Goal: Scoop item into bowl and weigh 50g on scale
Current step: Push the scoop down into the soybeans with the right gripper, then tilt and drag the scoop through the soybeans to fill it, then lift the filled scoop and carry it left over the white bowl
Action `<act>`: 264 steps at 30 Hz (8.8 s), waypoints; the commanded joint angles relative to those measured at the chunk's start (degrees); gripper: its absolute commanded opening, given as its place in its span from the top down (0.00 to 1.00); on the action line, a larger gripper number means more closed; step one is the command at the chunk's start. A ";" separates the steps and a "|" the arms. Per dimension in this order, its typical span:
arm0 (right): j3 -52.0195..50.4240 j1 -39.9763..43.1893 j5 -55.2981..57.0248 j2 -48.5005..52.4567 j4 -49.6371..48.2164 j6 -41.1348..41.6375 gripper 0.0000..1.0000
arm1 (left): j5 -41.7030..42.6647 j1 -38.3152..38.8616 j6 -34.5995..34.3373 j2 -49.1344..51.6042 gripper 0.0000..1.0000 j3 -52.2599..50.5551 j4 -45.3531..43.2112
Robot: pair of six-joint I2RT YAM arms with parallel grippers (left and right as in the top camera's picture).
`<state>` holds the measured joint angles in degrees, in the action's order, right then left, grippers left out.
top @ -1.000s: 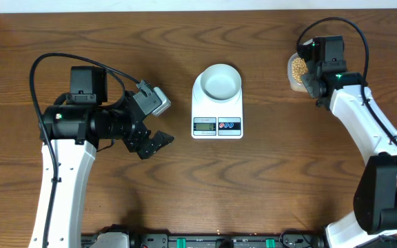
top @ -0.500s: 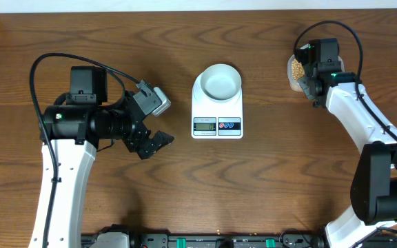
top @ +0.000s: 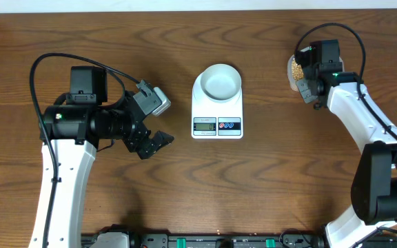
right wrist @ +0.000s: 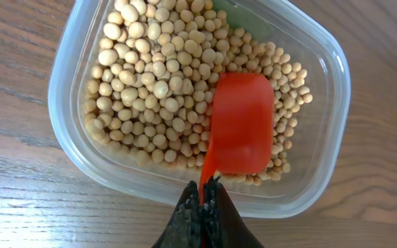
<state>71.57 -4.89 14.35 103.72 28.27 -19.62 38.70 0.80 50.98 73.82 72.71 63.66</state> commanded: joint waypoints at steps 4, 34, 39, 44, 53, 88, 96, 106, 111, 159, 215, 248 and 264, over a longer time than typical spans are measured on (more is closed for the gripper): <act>0.68 0.63 -6.91 1.18 0.94 5.55 0.99 | 0.74 -0.24 -0.24 -0.09 0.02 0.87 0.17; 0.74 10.29 -23.15 -2.21 2.82 19.21 0.99 | 0.74 -0.24 -0.24 -0.09 0.02 0.87 0.17; 0.76 14.47 -31.76 -2.21 2.82 20.06 0.99 | 0.74 -0.24 -0.24 -0.09 0.02 0.87 0.17; 0.74 17.90 -37.77 -2.21 2.99 21.00 0.99 | 0.74 -0.24 -0.24 -0.09 0.02 0.87 0.17; 0.74 20.70 -41.97 -2.14 3.45 22.43 0.99 | 0.74 -0.24 -0.24 -0.09 0.02 0.87 0.17; 0.72 20.98 -43.52 3.10 1.40 26.67 0.99 | 0.74 -0.24 -0.24 -0.09 0.02 0.87 0.17; 0.72 21.64 -44.26 3.39 0.48 29.00 0.99 | 0.74 -0.24 -0.24 -0.09 0.02 0.87 0.17; 0.74 25.83 -54.71 3.37 1.33 30.12 0.99 | 0.74 -0.24 -0.24 -0.09 0.02 0.87 0.17; 0.74 26.99 -56.98 3.37 1.29 30.29 0.99 | 0.74 -0.24 -0.24 -0.09 0.02 0.87 0.17; 0.70 31.87 -72.02 8.26 -1.55 30.08 0.99 | 0.74 -0.24 -0.24 -0.09 0.02 0.87 0.17; 0.68 37.44 -89.79 8.26 -1.75 34.42 0.99 | 0.74 -0.24 -0.24 -0.09 0.02 0.87 0.20; 0.68 11.21 -89.72 8.26 -20.63 52.37 0.99 | 0.74 -0.24 -0.24 -0.09 0.02 0.87 0.17; 0.68 4.17 -89.33 8.26 -23.10 47.71 0.99 | 0.74 -0.24 -0.24 -0.09 0.02 0.87 0.17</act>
<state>72.25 0.67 -73.71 111.28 5.28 31.68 38.70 0.80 50.96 73.82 72.73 63.66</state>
